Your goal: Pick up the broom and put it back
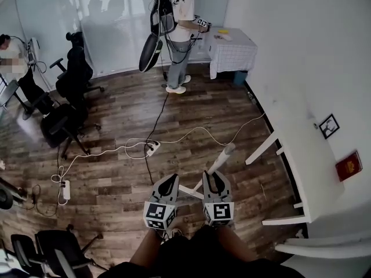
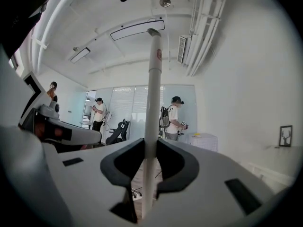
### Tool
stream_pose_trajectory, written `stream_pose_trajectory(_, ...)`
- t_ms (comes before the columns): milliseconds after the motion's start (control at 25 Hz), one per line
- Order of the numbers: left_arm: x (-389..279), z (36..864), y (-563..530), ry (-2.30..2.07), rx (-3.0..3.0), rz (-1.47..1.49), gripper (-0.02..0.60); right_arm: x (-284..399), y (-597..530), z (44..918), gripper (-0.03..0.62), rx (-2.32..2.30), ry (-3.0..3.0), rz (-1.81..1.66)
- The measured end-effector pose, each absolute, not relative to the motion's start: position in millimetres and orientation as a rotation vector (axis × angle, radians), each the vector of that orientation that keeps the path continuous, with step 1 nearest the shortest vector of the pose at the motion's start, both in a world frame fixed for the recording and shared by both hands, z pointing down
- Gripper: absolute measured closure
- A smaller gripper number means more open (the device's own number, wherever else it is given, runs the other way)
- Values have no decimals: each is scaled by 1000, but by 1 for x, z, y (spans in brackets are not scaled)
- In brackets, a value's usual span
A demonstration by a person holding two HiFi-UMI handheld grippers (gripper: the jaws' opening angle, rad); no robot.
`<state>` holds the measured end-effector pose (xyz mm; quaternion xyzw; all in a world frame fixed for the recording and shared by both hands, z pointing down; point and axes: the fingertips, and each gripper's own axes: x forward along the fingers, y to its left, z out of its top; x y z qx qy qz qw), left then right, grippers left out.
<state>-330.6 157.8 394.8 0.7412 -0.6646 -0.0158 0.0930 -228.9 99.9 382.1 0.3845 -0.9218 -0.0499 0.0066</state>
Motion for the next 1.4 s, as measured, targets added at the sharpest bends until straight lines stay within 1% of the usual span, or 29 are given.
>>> stream_pose_trajectory(240,-365,407,131,-1966,2160,-36,581,-263,60,379,496,1221,-2890,-116)
stream_pose_trajectory(480,-395,408,46,-1941,2188,39,581,-284,-28,391,497,1310,-2853,-60)
stream_pose_trajectory(680,-392,402,-41,-1839,2268,125,581,-288,-115,396,499,1401,-2797,-13)
stream_pose_trajectory(880,-387,417,-114,-1768,2311,147,581,-284,-173,408,499,1456,-2751,17)
stream_pose_trajectory(1200,-364,414,-209,-1544,2479,186,581,-264,-248,395,500,1687,-2666,-21)
stream_pose_trajectory(1400,-354,431,-285,-1308,2582,210,581,-238,-303,430,502,1890,-2438,26)
